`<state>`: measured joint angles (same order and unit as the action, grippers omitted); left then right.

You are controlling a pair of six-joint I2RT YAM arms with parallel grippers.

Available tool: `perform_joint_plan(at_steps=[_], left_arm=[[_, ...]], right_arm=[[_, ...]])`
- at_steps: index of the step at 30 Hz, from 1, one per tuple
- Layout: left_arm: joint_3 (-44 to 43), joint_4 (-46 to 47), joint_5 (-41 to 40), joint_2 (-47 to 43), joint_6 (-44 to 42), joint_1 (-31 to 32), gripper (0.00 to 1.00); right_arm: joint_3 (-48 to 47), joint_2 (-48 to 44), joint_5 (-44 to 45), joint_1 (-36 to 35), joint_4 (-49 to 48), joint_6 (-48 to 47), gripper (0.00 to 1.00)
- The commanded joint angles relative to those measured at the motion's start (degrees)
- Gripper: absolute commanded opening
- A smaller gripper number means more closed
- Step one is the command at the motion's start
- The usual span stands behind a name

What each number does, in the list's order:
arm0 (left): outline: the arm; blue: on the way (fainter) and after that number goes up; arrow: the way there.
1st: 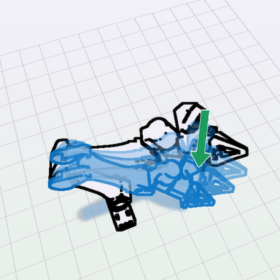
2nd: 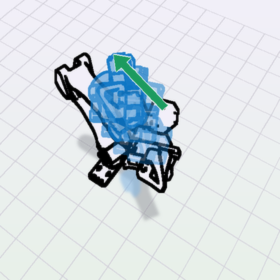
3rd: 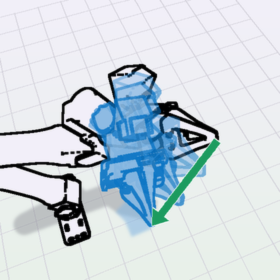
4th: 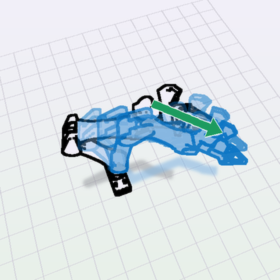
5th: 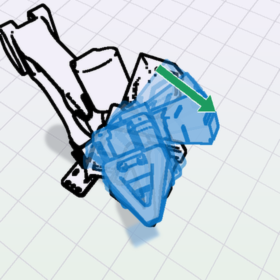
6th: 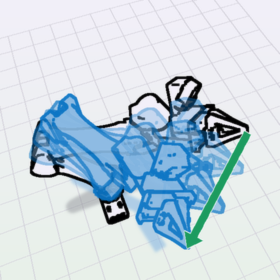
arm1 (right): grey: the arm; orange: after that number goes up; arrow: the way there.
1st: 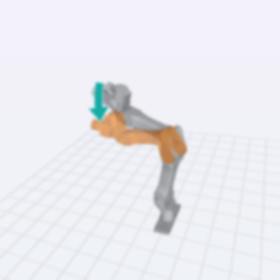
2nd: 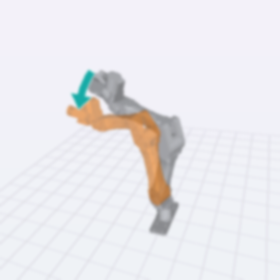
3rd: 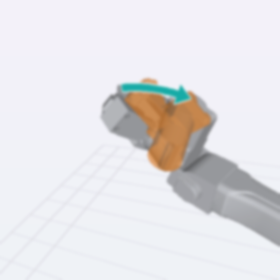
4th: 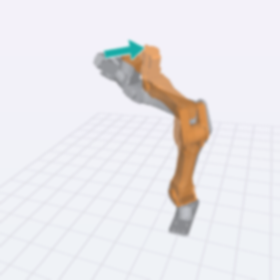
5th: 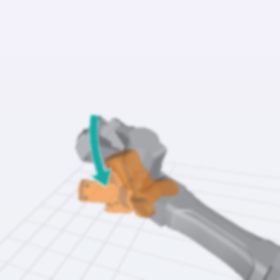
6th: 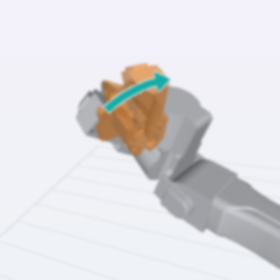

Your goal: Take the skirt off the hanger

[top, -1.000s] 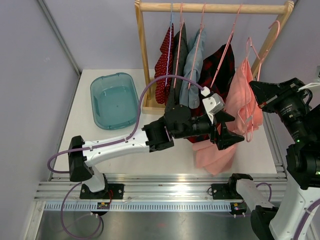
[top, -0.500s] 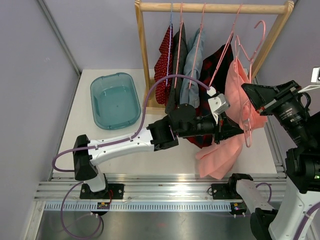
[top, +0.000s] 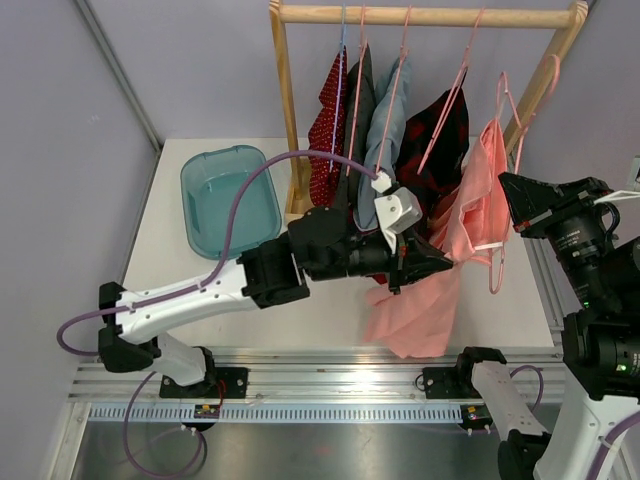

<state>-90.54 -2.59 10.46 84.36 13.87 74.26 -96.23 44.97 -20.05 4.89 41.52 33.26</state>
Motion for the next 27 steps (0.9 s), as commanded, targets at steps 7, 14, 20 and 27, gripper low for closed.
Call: perform_joint_plan(at_steps=[7,14,20,27], left_arm=[[-5.2,-0.8,1.8,0.9,-2.0,9.1,0.0],[-8.9,-3.6,3.3,5.2,-4.0,16.8,0.0],[-7.1,-4.4,-0.5,4.9,-4.3,18.3,0.0],[-2.6,-16.6,-24.8,-1.5,-10.4,16.8,0.0]], right_arm=[[6.9,-3.4,19.7,-0.2,-11.4,-3.6,0.0],[7.4,-2.2,29.7,-0.1,-13.6,-4.4,0.0],[6.1,-0.8,29.7,-0.1,-13.7,-4.1,0.0],[0.3,-3.7,15.5,-0.1,-6.9,0.0,0.0]])
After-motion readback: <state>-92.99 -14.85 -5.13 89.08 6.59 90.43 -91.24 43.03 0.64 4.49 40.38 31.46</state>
